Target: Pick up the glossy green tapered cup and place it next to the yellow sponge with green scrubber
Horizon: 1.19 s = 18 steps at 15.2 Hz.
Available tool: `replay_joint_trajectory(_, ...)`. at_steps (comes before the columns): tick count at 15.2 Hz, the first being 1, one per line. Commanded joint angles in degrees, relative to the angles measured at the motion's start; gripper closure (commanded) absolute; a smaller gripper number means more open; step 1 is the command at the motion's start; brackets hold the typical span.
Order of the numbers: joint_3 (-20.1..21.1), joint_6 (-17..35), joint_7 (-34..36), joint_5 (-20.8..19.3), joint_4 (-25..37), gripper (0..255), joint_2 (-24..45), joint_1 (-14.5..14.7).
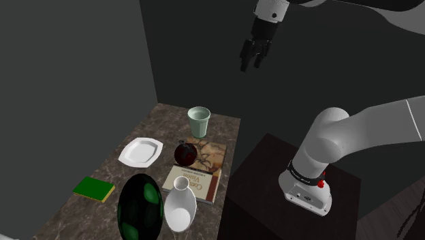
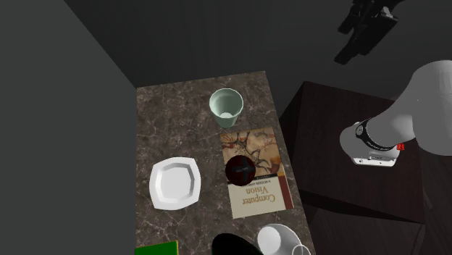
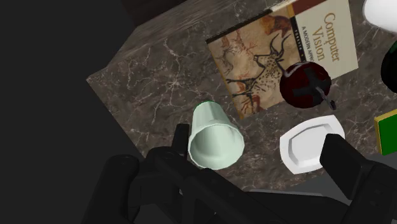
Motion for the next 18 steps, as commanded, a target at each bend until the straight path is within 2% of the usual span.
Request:
replay_joint_trajectory(1, 0.0, 0.0, 0.0, 0.0, 0.0, 0, 0.0, 0.0)
replay_joint_trajectory(10, -3.43, 17.99, -5.04, 2.0, -7.62, 0, 10.4, 0.24)
replay_joint_trajectory(18, -6.75, 32.97, -11.33, 6.56, -8.5, 0, 24.97, 1.82)
